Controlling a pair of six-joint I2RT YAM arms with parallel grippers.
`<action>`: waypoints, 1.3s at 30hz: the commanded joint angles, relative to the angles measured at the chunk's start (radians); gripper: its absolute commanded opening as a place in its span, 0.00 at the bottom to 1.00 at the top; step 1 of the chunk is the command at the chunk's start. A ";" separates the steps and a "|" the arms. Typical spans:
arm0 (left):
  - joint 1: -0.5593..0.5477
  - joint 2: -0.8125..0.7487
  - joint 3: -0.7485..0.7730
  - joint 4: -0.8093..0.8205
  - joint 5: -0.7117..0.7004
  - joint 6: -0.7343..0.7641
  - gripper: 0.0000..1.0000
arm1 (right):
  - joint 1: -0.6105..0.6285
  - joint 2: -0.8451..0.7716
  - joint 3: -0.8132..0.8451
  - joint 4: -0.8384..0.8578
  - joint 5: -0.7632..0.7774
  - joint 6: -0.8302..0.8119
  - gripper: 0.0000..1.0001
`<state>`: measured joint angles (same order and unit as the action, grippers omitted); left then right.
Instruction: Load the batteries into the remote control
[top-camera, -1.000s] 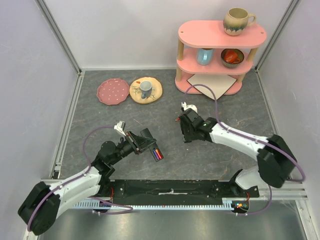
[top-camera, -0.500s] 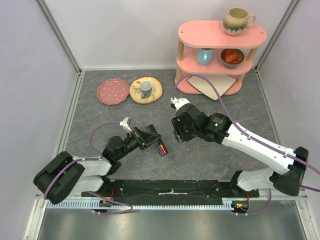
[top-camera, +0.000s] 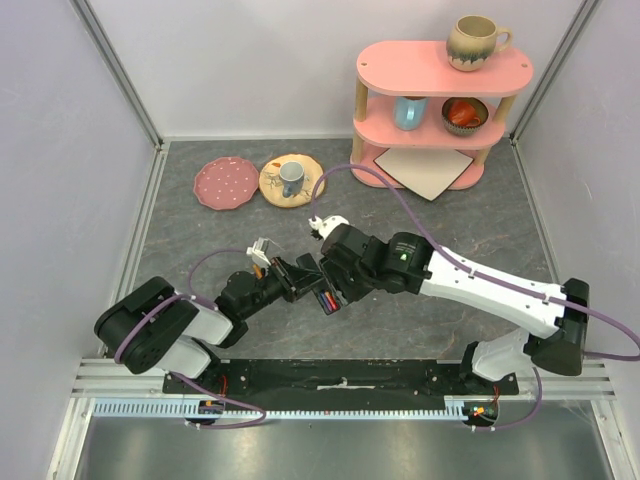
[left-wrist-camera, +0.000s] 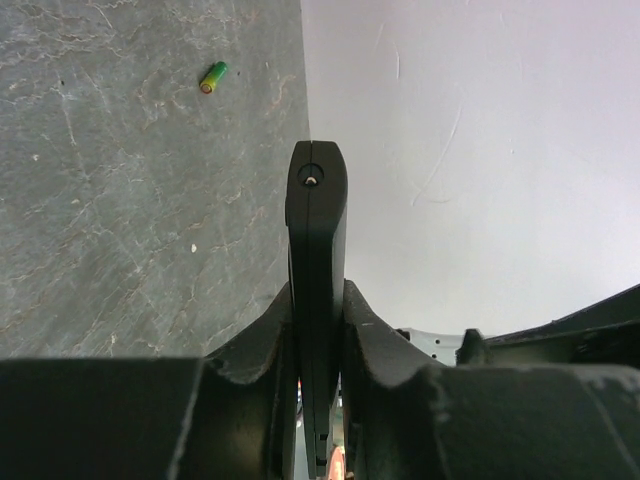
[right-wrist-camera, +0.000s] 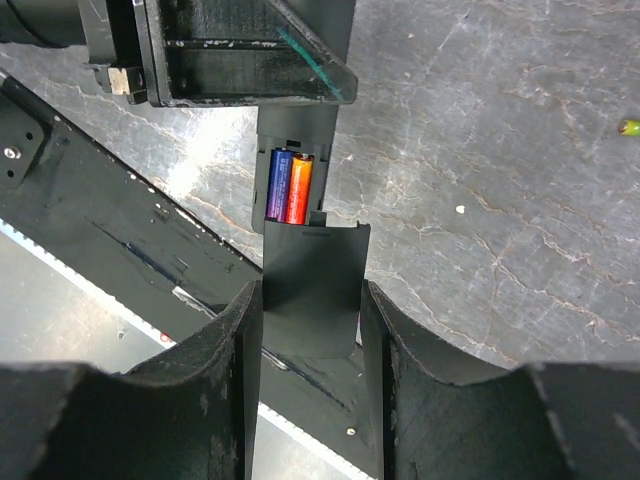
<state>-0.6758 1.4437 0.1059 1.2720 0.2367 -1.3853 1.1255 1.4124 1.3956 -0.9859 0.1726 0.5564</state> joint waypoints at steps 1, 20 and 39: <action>-0.018 -0.003 0.020 0.244 -0.027 -0.018 0.02 | 0.026 0.040 0.039 0.000 -0.005 0.014 0.26; -0.044 -0.074 0.014 0.225 -0.062 0.017 0.02 | 0.043 0.106 -0.033 0.099 -0.001 0.043 0.25; -0.051 -0.123 0.015 0.167 -0.071 0.031 0.02 | 0.042 0.134 -0.030 0.115 0.008 0.043 0.24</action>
<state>-0.7177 1.3529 0.1059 1.2831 0.1837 -1.3849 1.1633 1.5368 1.3617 -0.8944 0.1776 0.5880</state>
